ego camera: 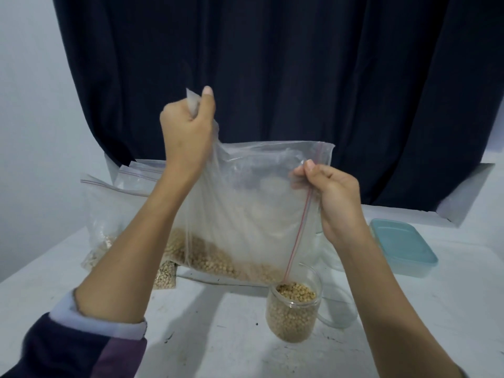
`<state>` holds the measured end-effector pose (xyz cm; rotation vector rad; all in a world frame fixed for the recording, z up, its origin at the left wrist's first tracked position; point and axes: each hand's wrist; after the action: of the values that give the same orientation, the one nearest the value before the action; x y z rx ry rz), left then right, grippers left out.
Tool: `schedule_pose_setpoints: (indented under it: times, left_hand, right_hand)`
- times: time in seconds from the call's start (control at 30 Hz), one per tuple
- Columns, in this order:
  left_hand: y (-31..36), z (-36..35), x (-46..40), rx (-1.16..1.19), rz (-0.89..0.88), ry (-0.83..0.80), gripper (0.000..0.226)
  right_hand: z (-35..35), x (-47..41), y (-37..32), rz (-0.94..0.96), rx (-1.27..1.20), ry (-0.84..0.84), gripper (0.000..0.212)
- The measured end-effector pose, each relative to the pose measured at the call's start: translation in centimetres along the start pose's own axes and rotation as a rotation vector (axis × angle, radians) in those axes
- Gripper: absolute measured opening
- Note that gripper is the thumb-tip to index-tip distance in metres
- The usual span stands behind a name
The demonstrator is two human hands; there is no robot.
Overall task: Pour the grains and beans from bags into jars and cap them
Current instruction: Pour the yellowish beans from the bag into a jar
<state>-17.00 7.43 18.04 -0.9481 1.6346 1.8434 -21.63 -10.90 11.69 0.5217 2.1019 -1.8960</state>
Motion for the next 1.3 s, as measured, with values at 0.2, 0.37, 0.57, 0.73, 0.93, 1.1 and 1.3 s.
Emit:
schedule_pose_setpoints:
  times: [0.2, 0.37, 0.57, 0.73, 0.93, 1.1, 1.3]
  left_hand:
    - [0.0, 0.5, -0.2, -0.032, -0.023, 0.024, 0.054]
    - [0.0, 0.9, -0.4, -0.032, -0.005, 0.055, 0.054]
    - [0.3, -0.2, 0.2, 0.010, 0.008, 0.011, 0.056]
    - [0.0, 0.3, -0.3, -0.028, 0.002, 0.045, 0.055]
    - [-0.1, 0.2, -0.2, -0.013, -0.001, 0.041, 0.056]
    - [-0.2, -0.3, -0.1, -0.033, 0.002, -0.009, 0.057]
    - [-0.1, -0.2, -0.5, -0.049, -0.013, 0.005, 0.056]
  right_hand:
    - [0.6, 0.0, -0.3, 0.017, -0.019, 0.035, 0.021]
    - [0.7, 0.0, -0.5, 0.009, -0.035, 0.044, 0.021]
    - [0.1, 0.4, -0.1, -0.017, -0.018, 0.006, 0.021]
    - [1.0, 0.1, -0.5, 0.003, -0.039, 0.060, 0.022]
    - [0.9, 0.2, -0.3, -0.014, -0.026, 0.049, 0.021]
    - [0.8, 0.2, 0.0, -0.014, -0.007, 0.029, 0.021]
    - [1.1, -0.1, -0.3, -0.003, -0.053, 0.087, 0.022]
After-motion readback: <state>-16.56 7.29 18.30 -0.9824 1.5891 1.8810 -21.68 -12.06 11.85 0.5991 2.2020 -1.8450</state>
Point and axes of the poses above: each hand's wrist, its own x-axis away from the middle knuckle, its own z-axis out of the back of the hand, y = z × x, and after that the axes turned 13 degrees about -y, right-handed
